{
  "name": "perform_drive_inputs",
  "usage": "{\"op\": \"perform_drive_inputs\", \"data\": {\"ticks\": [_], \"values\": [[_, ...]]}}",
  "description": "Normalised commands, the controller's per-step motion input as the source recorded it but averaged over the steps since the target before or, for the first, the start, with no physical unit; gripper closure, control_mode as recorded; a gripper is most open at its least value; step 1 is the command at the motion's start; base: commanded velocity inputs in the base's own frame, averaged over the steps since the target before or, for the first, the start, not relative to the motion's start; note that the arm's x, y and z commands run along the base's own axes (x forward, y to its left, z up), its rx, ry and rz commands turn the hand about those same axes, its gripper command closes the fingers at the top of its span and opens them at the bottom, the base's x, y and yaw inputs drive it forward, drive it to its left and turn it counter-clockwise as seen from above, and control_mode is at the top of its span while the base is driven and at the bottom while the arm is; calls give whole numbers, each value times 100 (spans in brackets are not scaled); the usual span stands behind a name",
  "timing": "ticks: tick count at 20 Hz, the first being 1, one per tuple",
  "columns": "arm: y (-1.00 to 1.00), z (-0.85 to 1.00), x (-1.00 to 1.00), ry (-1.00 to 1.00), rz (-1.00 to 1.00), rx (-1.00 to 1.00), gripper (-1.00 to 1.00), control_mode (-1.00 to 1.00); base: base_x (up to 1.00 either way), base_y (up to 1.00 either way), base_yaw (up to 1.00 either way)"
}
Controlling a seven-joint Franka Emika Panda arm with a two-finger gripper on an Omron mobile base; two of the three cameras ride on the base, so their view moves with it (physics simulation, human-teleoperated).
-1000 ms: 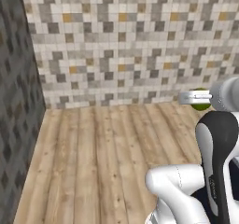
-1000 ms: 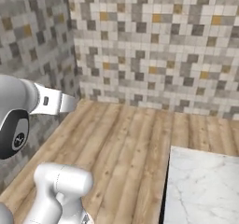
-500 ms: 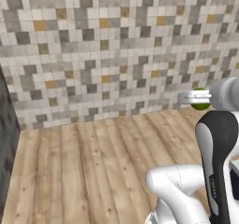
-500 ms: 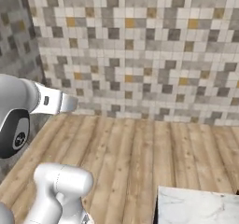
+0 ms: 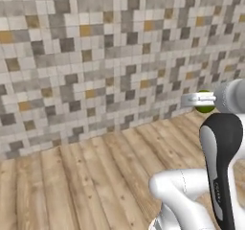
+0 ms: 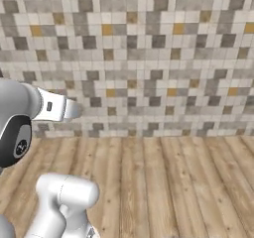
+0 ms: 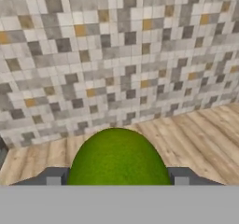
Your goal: Gather the eggplant and lime from the fridge and place them on a tray on the dining counter. Then gather the chicken drumsticks from the fridge and place them on the other tray.
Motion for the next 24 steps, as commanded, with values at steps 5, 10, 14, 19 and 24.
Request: {"op": "perform_drive_inputs", "data": {"ticks": [5,10,14,19,24], "values": [[0,0,0,0,0,0,100,100,39,45,-63],[0,0,0,0,0,0,100,100,32,41,-71],[0,0,0,0,0,0,100,100,55,94,-49],[0,0,0,0,0,0,100,100,9,79,-65],[0,0,0,0,0,0,100,100,1,21,-86]]}}
